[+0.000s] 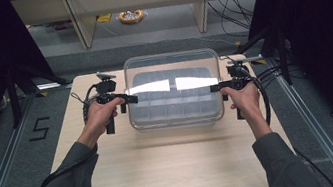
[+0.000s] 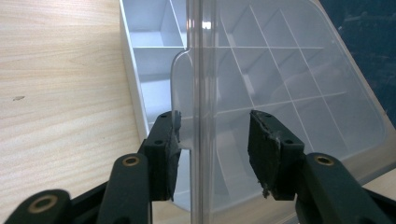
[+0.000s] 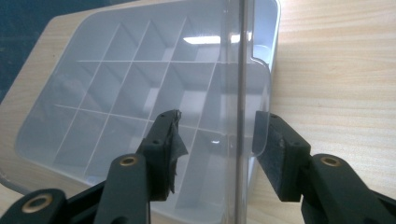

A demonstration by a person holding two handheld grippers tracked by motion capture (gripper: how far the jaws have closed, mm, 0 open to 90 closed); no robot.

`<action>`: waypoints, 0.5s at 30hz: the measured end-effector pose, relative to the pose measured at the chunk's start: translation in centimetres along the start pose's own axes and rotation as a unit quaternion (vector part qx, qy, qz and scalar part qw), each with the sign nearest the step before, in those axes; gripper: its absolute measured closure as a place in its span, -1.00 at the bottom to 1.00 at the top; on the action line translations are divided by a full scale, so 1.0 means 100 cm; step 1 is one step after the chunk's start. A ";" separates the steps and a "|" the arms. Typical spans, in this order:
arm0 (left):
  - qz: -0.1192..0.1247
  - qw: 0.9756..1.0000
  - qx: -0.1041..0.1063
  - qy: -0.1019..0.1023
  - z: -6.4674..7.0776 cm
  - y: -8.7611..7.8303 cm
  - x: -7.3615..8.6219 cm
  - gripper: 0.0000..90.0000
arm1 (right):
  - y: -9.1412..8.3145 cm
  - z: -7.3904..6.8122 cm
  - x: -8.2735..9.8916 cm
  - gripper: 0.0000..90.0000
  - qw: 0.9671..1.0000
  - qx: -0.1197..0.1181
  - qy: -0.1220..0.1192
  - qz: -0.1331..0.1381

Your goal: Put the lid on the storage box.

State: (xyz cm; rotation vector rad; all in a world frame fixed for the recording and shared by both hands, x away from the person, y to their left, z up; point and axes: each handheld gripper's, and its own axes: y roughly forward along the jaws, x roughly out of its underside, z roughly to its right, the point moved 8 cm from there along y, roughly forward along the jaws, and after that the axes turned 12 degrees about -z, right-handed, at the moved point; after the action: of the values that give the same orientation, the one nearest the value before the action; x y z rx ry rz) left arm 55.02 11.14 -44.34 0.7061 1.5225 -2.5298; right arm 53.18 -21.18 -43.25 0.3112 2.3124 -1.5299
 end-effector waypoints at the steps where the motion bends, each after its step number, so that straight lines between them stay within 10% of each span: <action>1: -0.002 1.000 -0.002 0.002 -0.001 0.001 -0.001 0.18 | 0.002 -0.001 -0.002 0.14 1.000 -0.002 0.010 -0.001; 15: -0.016 0.999 -0.014 -0.023 -0.009 0.020 -0.012 0.11 | 0.024 0.009 -0.015 0.07 0.999 0.005 0.027 -0.037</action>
State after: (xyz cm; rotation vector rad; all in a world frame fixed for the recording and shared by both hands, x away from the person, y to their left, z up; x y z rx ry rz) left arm 57.06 10.76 -45.78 0.6195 1.5645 -2.5231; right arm 55.58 -21.02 -44.95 0.2759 2.3828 -1.5867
